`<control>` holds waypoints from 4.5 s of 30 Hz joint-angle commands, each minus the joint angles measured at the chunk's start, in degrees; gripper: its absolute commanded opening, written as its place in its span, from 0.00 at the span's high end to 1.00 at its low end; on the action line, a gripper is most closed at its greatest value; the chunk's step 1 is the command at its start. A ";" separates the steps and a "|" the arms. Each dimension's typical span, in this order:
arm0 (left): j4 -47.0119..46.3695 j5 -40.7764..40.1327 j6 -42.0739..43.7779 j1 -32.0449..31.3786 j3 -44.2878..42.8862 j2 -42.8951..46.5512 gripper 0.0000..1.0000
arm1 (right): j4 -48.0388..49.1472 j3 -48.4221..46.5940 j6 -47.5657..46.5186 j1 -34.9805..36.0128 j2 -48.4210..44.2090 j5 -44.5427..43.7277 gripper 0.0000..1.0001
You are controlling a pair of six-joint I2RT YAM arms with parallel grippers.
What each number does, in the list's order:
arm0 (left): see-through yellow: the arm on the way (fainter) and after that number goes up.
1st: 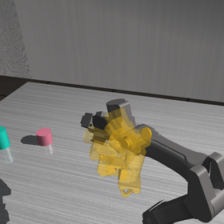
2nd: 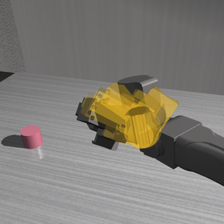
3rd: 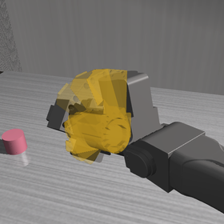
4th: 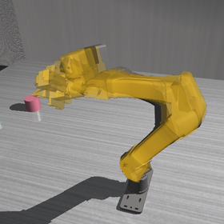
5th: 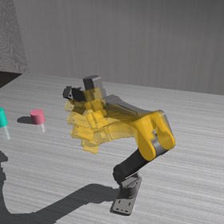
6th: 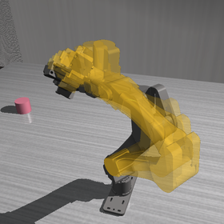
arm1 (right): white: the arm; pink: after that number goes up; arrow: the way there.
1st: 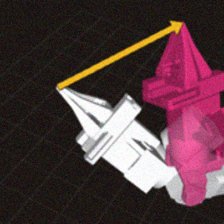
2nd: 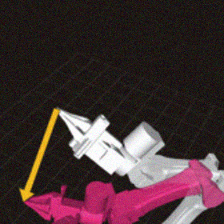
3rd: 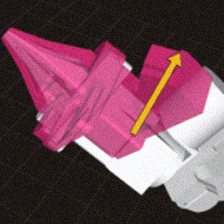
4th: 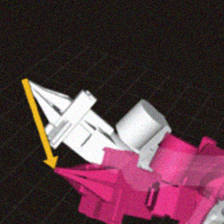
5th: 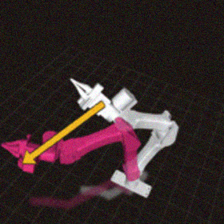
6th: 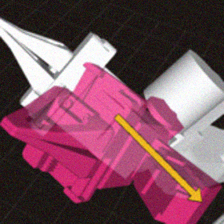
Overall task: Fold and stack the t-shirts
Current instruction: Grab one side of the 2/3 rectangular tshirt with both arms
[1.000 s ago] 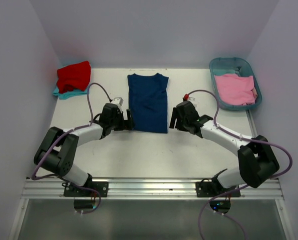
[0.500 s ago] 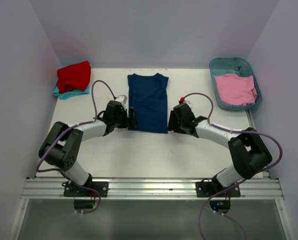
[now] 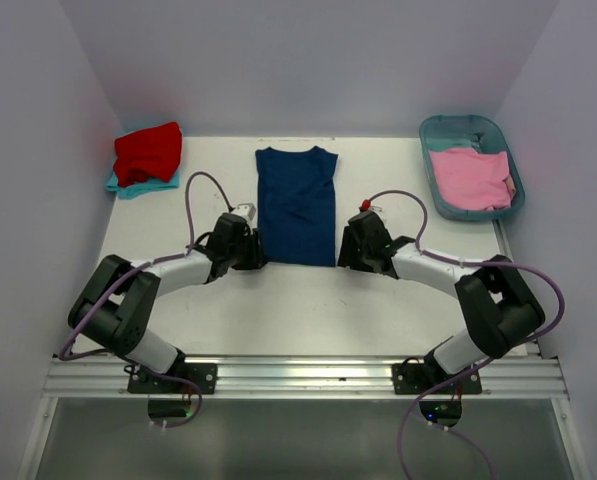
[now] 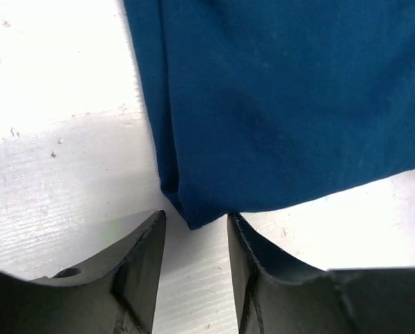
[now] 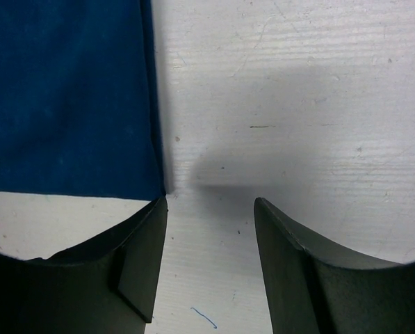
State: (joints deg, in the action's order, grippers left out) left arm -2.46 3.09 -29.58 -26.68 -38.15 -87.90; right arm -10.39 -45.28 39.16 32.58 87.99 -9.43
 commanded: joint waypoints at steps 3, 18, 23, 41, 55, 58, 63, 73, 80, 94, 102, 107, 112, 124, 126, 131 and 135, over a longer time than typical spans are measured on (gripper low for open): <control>-2.10 -4.74 -1.17 -0.04 1.67 -1.40 0.63 | 2.75 0.63 0.75 0.12 -0.27 -0.24 0.44; -8.00 -3.54 -5.66 0.13 6.95 14.70 0.46 | 2.48 -0.07 -0.31 0.03 1.57 -0.68 0.45; -8.62 -1.60 -6.28 0.57 5.37 7.84 0.47 | 2.66 -0.25 -0.48 0.03 1.93 -0.68 0.45; -19.78 -0.80 -9.70 1.10 11.96 9.23 0.50 | 3.27 0.72 -0.75 0.03 1.93 -1.12 0.45; -25.65 -1.79 -18.84 3.82 12.75 1.42 0.53 | 3.80 1.33 -0.84 0.03 2.89 -1.11 0.45; -32.15 1.12 -22.18 4.35 14.59 -0.60 0.53 | 3.63 1.51 -1.01 0.03 2.63 -1.38 0.45; -45.78 5.51 -27.80 5.14 20.04 -2.36 0.53 | 3.54 1.86 -1.28 0.03 2.45 -1.82 0.45; -48.26 6.66 -31.94 5.93 22.08 -2.71 0.27 | 3.98 1.68 -1.36 0.03 3.33 -1.73 0.45; -45.63 6.31 -32.82 6.64 19.26 -6.84 0.34 | 3.71 1.68 -1.54 0.03 3.07 -1.91 0.45; -44.31 7.80 -32.47 7.87 20.03 -5.99 1.00 | 3.63 2.74 -1.63 -0.06 2.19 -2.43 0.47; -38.59 4.56 -32.38 7.87 28.03 9.04 1.00 | 4.77 3.26 -0.84 -0.06 2.19 -0.77 0.48; -38.67 4.72 -31.24 7.87 30.59 9.77 1.00 | 9.49 5.81 2.49 -0.06 0.17 8.09 0.44; -45.25 7.28 -32.11 7.87 33.32 5.46 1.00 | 22.75 16.17 10.05 -0.06 -4.40 17.94 0.40; -47.55 8.60 -32.73 7.87 34.20 4.66 1.00 | 36.14 26.03 19.38 0.21 -1.68 22.71 0.47; -47.20 8.60 -32.73 7.87 34.37 5.10 1.00 | 37.02 25.59 19.11 0.12 0.94 22.27 0.49; -47.02 9.47 -32.38 7.87 34.20 5.46 1.00 | 43.08 24.45 20.52 0.12 8.07 23.49 0.63; -46.76 10.00 -31.50 7.87 33.85 5.37 1.00 | 47.56 25.94 21.93 0.12 10.54 24.90 1.00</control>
State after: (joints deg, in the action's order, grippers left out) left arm -49.36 12.10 -62.87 -19.14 -4.62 -82.98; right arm 40.27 -22.26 61.36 32.47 95.48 16.49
